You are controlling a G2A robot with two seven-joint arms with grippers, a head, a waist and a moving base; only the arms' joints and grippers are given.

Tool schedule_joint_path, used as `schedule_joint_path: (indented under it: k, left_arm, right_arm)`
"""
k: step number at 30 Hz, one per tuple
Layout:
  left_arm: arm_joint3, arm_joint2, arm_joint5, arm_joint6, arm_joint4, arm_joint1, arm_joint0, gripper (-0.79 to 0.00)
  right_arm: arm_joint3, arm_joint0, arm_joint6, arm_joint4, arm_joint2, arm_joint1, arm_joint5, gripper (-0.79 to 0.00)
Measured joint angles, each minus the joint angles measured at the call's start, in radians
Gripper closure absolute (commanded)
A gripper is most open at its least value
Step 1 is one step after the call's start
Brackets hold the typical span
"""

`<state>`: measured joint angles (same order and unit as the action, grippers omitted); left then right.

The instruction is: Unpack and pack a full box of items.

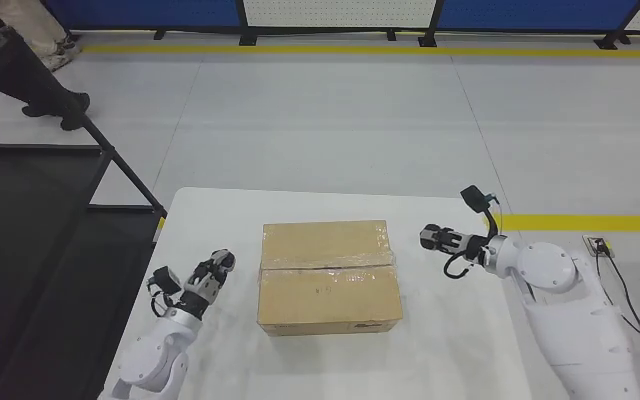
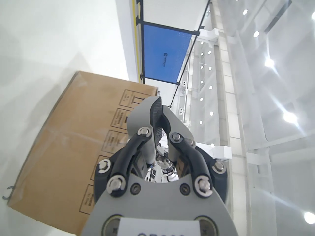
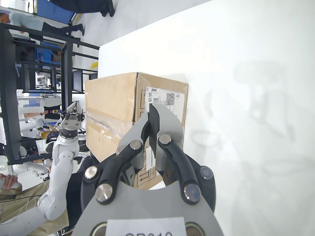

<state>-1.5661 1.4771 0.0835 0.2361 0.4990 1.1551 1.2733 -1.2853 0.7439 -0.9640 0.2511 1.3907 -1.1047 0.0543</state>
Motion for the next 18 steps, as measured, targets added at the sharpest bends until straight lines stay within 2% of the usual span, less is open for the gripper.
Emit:
schedule_joint_path:
  k: [1, 2, 6, 7, 8, 11, 14, 18]
  left_arm:
    - [-0.028, 0.02, 0.009, 0.003, -0.005, -0.003, 0.02, -0.419]
    - [-0.064, 0.045, 0.021, 0.014, -0.012, -0.006, 0.046, -0.785]
    - [-0.161, 0.112, 0.057, 0.067, -0.02, -0.014, 0.124, -0.785]
    - [-0.173, 0.119, 0.062, 0.076, -0.02, -0.015, 0.135, -0.193]
    - [-0.177, 0.122, 0.063, 0.08, -0.019, -0.015, 0.14, -0.303]
    - [-0.175, 0.12, 0.062, 0.079, -0.019, -0.015, 0.138, -0.481]
    - [-0.174, 0.12, 0.062, 0.078, -0.019, -0.015, 0.138, -0.613]
    - [-0.174, 0.12, 0.062, 0.078, -0.019, -0.015, 0.138, -0.742]
  right_arm:
    - [-0.004, 0.004, 0.004, 0.0, 0.008, 0.002, 0.014, -0.579]
    - [-0.011, 0.009, 0.011, 0.005, 0.017, 0.006, 0.034, -0.785]
    - [-0.023, 0.019, 0.024, 0.019, 0.027, 0.01, 0.069, -0.785]
    - [-0.023, 0.018, 0.024, 0.019, 0.026, 0.01, 0.068, -0.203]
    - [-0.023, 0.018, 0.024, 0.018, 0.026, 0.01, 0.066, -0.286]
    - [-0.023, 0.018, 0.024, 0.018, 0.026, 0.01, 0.066, -0.47]
    - [-0.023, 0.018, 0.024, 0.018, 0.026, 0.01, 0.066, -0.606]
    - [-0.023, 0.018, 0.024, 0.018, 0.026, 0.01, 0.066, -0.737]
